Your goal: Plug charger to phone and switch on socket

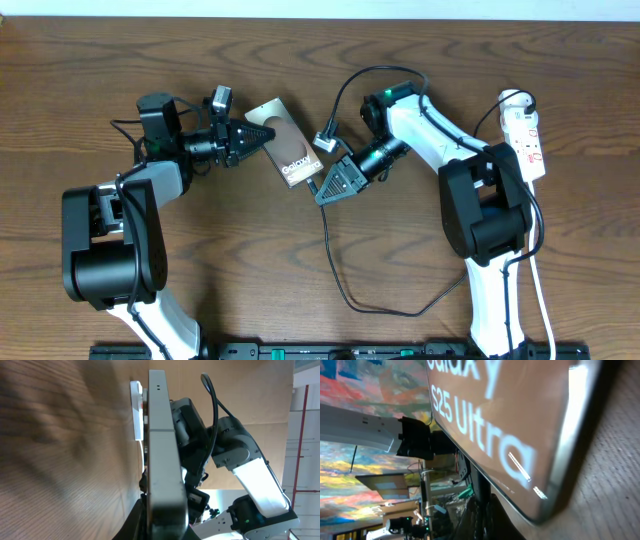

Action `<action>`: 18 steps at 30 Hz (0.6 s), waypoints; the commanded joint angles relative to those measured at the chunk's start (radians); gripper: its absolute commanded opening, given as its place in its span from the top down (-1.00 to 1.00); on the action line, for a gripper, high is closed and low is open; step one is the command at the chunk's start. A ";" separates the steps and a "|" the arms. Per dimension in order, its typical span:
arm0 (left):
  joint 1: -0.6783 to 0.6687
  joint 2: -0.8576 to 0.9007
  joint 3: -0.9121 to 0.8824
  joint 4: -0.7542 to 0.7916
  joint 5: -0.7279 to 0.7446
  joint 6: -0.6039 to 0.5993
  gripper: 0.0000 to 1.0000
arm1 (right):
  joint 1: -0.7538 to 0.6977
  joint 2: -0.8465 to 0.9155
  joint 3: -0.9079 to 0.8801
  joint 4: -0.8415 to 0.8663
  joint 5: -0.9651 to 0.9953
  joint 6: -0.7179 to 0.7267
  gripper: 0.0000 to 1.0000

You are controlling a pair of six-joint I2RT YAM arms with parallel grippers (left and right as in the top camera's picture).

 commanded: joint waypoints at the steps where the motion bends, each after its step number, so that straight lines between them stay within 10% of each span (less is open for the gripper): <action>1: -0.003 -0.005 -0.005 0.007 0.052 0.016 0.86 | 0.014 0.011 -0.001 0.003 -0.040 0.003 0.98; 18: -0.003 -0.004 -0.005 0.007 0.052 0.016 0.86 | -0.002 0.011 -0.001 -0.018 -0.048 0.003 0.98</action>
